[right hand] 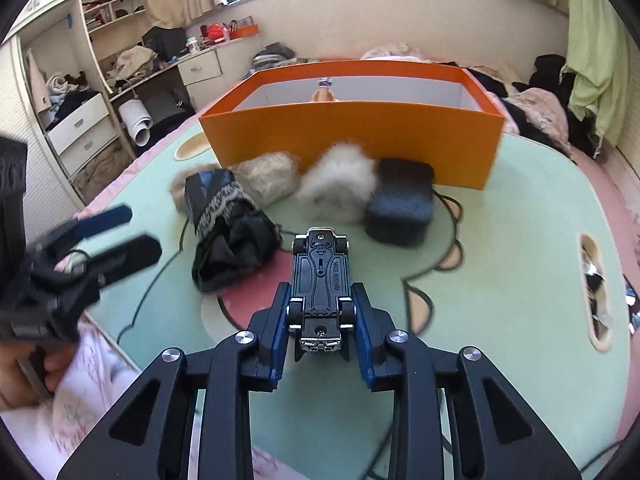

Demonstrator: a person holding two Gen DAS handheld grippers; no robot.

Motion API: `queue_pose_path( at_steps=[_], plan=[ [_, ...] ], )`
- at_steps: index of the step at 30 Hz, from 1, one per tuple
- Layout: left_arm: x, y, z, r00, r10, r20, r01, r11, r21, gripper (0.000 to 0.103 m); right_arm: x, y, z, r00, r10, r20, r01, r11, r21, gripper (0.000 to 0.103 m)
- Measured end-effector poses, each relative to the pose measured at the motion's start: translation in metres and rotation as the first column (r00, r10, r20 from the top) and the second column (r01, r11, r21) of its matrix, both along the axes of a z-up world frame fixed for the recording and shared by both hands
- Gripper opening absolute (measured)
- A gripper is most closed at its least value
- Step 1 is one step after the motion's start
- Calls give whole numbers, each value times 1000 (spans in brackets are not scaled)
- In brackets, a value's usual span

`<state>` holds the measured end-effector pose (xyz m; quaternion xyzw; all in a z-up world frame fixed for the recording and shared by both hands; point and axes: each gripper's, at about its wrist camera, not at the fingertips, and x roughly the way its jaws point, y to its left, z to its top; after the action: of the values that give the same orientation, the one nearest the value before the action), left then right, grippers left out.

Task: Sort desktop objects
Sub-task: 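Grasp green toy car with right tool while left tool grasps black bag, then lower black bag into orange box with left tool while right tool places toy car in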

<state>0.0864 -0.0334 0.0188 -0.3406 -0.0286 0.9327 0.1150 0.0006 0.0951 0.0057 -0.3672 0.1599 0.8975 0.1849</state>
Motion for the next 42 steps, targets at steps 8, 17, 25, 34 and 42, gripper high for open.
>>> queue_pose_path(
  at_steps=[8,17,25,34,42],
  plan=[
    [-40,46,-6,988,-65,141,76,994,-72,61,20,3,5,995,-66,-77,65,998,-10,30],
    [-4,22,-14,989,-111,94,107,993,53,46,12,10,-5,995,-102,-24,101,994,-32,32],
    [15,14,-12,992,-120,37,116,989,89,46,10,9,-6,988,-151,14,151,988,31,59],
    [15,19,2,990,-139,2,138,988,63,46,10,1,-1,995,-98,0,98,988,117,30],
    [-40,39,57,989,-138,-56,141,988,58,46,-8,23,48,989,-109,-98,122,981,147,30]
  ],
)
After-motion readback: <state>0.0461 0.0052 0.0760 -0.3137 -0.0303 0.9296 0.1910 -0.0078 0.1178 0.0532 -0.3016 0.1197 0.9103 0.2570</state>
